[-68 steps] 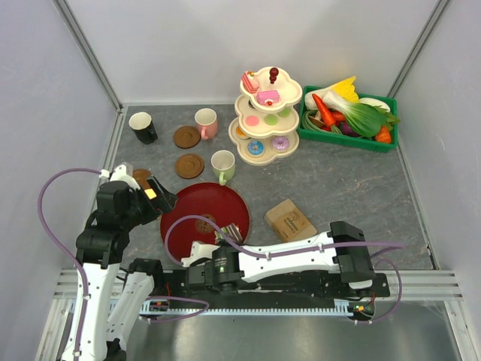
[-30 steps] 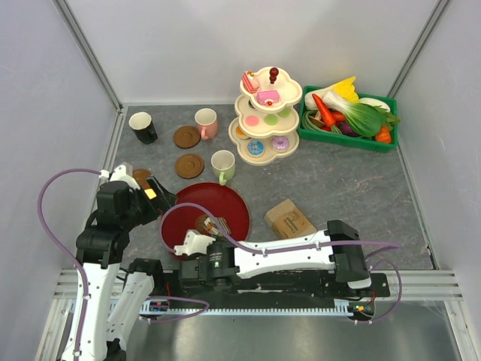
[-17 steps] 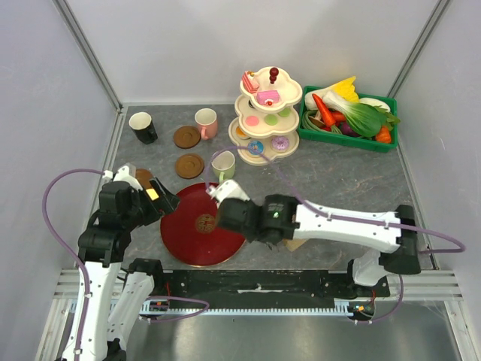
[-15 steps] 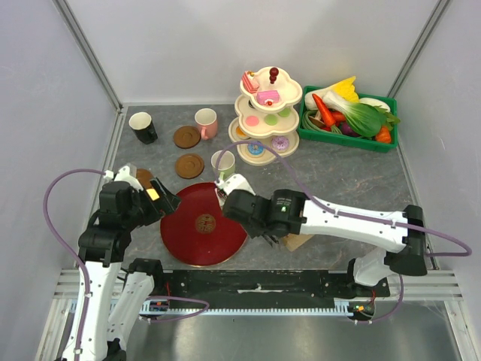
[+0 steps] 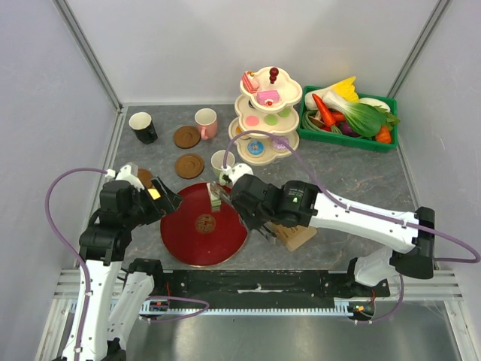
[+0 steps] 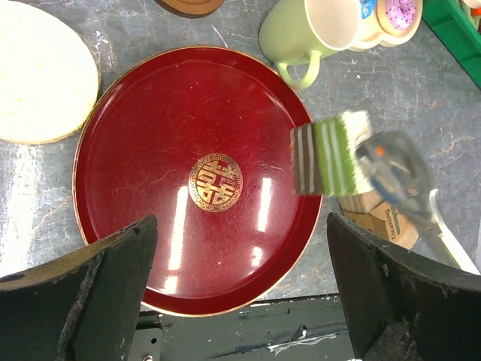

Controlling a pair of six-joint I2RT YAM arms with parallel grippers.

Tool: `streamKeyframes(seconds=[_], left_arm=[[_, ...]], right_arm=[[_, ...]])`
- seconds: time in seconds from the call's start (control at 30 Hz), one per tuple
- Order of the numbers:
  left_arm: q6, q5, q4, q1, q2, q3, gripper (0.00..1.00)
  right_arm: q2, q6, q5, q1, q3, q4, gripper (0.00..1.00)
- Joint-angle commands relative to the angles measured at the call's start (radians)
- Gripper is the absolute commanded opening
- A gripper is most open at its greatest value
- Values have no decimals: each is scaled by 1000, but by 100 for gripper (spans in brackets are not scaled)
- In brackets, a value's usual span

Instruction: Serve the afternoon tea

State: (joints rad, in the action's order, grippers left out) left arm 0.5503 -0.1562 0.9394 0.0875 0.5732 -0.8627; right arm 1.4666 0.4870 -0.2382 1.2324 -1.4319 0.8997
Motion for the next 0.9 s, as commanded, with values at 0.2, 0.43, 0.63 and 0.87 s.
streamKeyframes(seconds=[0.2,0.43,0.63,0.87], left_arm=[[22,-23,-47,3,7,-2,99],[17,-26,-60,3,13,-7,99],[10,-26,-63,3,25,-16,99],[4,-11,-67,4,34,-19,99]], right_arm=[[-29,-113,-326,-131,-404,87,18],[61,-229,-489,-301,-631,73,18],[169,-306,-454,-511,-780,76,18],[186,-289,-316,-649,-704,99,20]])
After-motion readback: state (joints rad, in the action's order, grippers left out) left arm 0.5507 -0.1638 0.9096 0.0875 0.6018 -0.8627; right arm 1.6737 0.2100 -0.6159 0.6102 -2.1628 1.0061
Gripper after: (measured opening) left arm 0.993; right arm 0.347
